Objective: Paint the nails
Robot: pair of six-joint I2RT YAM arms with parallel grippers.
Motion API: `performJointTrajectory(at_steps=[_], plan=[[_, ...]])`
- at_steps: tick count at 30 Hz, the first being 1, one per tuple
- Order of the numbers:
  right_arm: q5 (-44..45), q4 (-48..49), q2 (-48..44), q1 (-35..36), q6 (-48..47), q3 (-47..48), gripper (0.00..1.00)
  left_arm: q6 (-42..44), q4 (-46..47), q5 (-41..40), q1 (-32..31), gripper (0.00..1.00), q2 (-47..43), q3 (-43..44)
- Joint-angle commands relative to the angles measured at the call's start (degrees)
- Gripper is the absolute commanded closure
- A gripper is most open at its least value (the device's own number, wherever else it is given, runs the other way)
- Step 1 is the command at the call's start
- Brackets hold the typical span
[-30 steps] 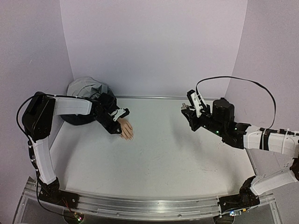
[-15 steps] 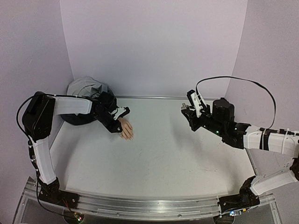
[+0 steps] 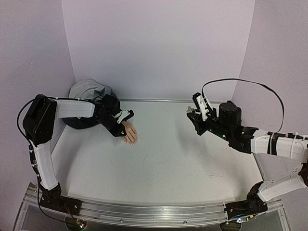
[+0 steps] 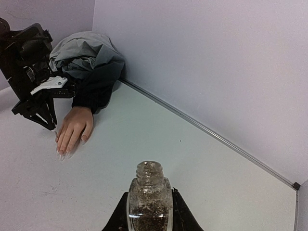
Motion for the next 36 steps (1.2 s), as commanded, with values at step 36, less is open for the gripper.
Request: performJointTrajectory(at_steps=[36], plan=[[-0.21,4.28,-0.23,-0.06,0.11,-0.07,1.00,0.43,2.01,0.18,0.34,1.00,-0.45,0.61]])
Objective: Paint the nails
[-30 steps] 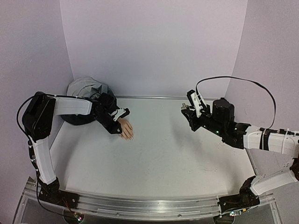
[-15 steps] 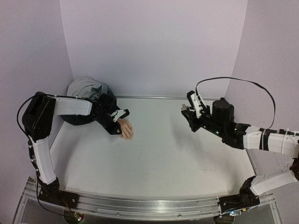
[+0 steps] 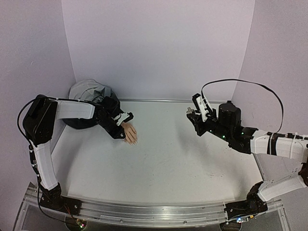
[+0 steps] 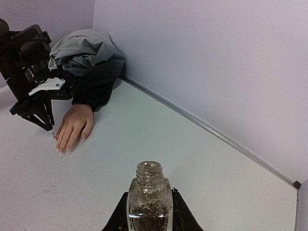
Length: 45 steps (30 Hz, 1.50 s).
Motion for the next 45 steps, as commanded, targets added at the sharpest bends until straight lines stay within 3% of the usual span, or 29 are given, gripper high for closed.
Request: performJointTrajectory(at_steps=[1,45], plan=[[-0.20,4.30,-0.35,0.02,0.06,0.35,1.00,0.46,1.93,0.13,0.32,1.00,-0.26,2.30],[-0.03,4.43,-0.68,-0.04,0.15,0.07,1.00,0.84,-0.20,-0.77,0.33,1.00,1.88,4.52]])
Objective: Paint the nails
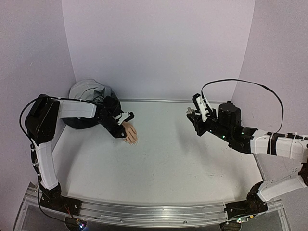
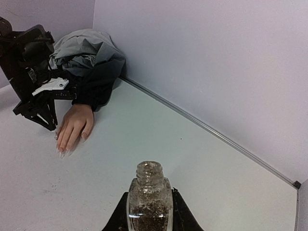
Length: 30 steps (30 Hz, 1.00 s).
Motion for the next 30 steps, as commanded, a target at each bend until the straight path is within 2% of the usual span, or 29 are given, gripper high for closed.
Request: performJointTrajectory(at_steps=[1,30], plan=[[-0.01,4.43,-0.69,-0.02,0.15,0.01,1.00,0.90,-0.09,-0.67,0.26,1.00,0.49,2.79],[-0.42,4.42,-0.42,-0.05,0.33,0.09,1.00,1.21,0.28,-0.39,-0.51,1.00,-2.37,-0.92]])
